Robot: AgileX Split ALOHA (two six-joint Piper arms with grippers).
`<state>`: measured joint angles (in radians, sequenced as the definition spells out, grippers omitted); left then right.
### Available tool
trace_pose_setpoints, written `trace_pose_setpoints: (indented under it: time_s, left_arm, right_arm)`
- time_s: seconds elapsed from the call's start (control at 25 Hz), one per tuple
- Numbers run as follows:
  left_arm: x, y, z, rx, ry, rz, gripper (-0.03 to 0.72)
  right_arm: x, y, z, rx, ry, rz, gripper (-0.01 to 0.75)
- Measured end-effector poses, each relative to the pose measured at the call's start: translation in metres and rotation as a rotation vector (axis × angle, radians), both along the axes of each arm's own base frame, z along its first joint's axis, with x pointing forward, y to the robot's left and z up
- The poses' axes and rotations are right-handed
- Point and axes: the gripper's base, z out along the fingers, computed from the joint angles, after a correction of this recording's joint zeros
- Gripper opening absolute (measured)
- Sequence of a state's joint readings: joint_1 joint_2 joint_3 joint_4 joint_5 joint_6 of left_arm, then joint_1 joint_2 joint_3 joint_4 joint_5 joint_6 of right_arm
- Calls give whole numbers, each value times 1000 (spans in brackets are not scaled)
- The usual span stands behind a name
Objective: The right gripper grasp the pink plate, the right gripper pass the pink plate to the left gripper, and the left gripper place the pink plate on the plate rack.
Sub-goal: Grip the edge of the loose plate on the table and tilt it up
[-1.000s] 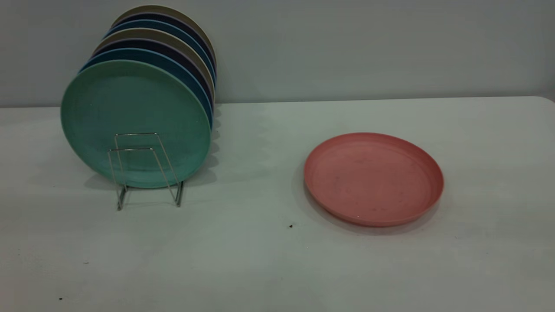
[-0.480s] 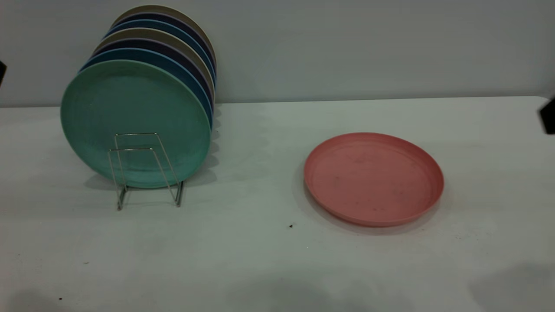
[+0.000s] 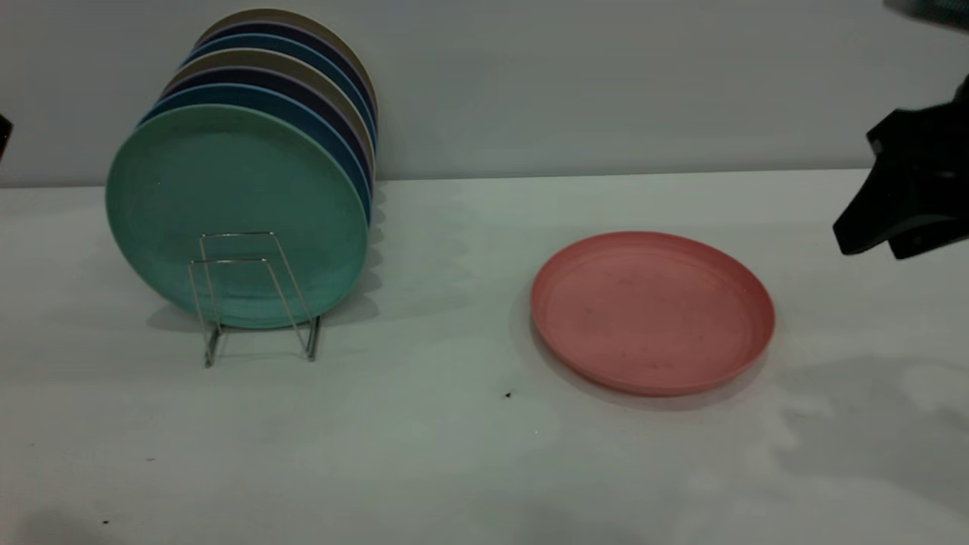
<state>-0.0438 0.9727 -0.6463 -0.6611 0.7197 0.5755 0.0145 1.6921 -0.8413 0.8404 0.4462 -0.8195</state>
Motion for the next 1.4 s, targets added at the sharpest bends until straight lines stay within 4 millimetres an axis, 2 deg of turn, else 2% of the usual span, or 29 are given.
trace_pose_setpoints:
  time_s: [0.36,0.56,0.84,1.12,1.4]
  left_arm:
    - [-1,0,0,2,5,-7,416]
    - [0,0,0,3,2,-7,416]
    - [2,1,1,6,-18,8,416]
    - [3,1,1,8,-37,21,416]
    - [5,2,2,10,-51,31,416]
  right_arm:
    - [47,-24,-42,230,39,-23,419]
    - [67,-41,-68,259,52,-91,420]
    - [94,-47,-91,254,51,-123,420]
    - [106,-46,-116,256,80,-135,420]
    - [108,-33,-138,255,117,-128,420]
